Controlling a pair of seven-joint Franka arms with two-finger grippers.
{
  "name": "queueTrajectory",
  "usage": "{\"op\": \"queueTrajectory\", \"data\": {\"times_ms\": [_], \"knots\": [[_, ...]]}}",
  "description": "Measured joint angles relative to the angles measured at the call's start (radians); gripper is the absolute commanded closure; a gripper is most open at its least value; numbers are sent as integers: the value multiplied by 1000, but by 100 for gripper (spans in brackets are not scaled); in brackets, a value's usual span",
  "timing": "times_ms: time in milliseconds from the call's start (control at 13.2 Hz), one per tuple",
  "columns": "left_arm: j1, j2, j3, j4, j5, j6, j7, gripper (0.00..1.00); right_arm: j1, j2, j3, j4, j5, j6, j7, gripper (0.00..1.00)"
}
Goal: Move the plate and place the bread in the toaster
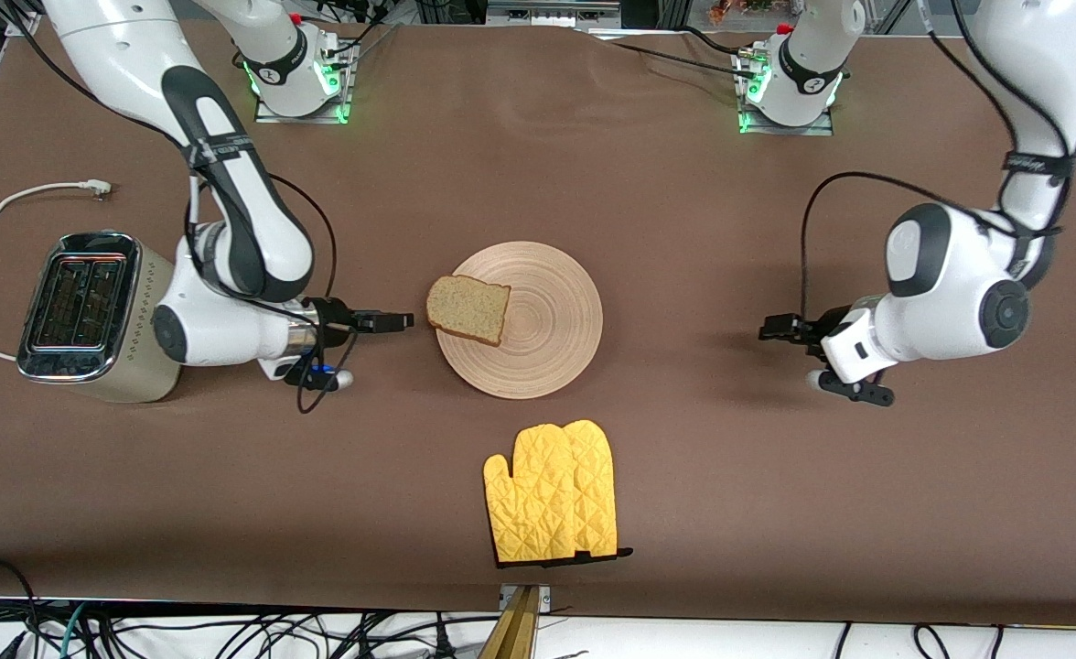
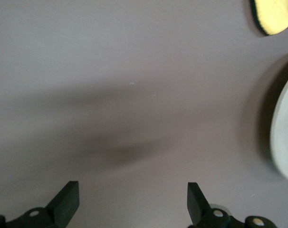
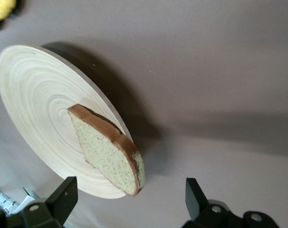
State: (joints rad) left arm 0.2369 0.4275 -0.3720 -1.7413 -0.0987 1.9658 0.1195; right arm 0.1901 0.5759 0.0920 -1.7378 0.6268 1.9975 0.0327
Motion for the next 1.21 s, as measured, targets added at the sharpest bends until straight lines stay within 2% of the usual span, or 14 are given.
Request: {"op": "queueTrajectory", "data": {"times_ms": [227,378,530,606,681,833,984,1060,1135,1211], "knots": [[1,-26,3,208,115,-204,-76,0,22,39,0,-5,43,9,0,0],[-7,-33,2,349,135,-378,-108,0,34,59,0,-6,60,16,0,0],[-36,-64,31,414,146,-444,-121,0,47,78,0,-8,81,20,0,0],[-81,-96,93,418,154,-443,-122,0,55,85,0,-8,86,20,0,4],[-128,-130,158,411,155,-424,-122,0,62,89,0,-9,88,20,0,13],[-196,-216,227,333,155,-318,-121,0,70,96,0,-10,90,20,1,50],[-246,-325,239,149,155,-246,-129,0,74,99,0,-11,91,18,3,83],[-255,-361,239,80,155,-225,-132,0,77,99,0,-12,92,15,3,94],[-255,-380,241,49,155,-222,-133,0,82,99,0,-12,94,14,3,100],[-254,-385,247,46,155,-235,-133,0,86,99,0,-12,95,13,4,100]]}}
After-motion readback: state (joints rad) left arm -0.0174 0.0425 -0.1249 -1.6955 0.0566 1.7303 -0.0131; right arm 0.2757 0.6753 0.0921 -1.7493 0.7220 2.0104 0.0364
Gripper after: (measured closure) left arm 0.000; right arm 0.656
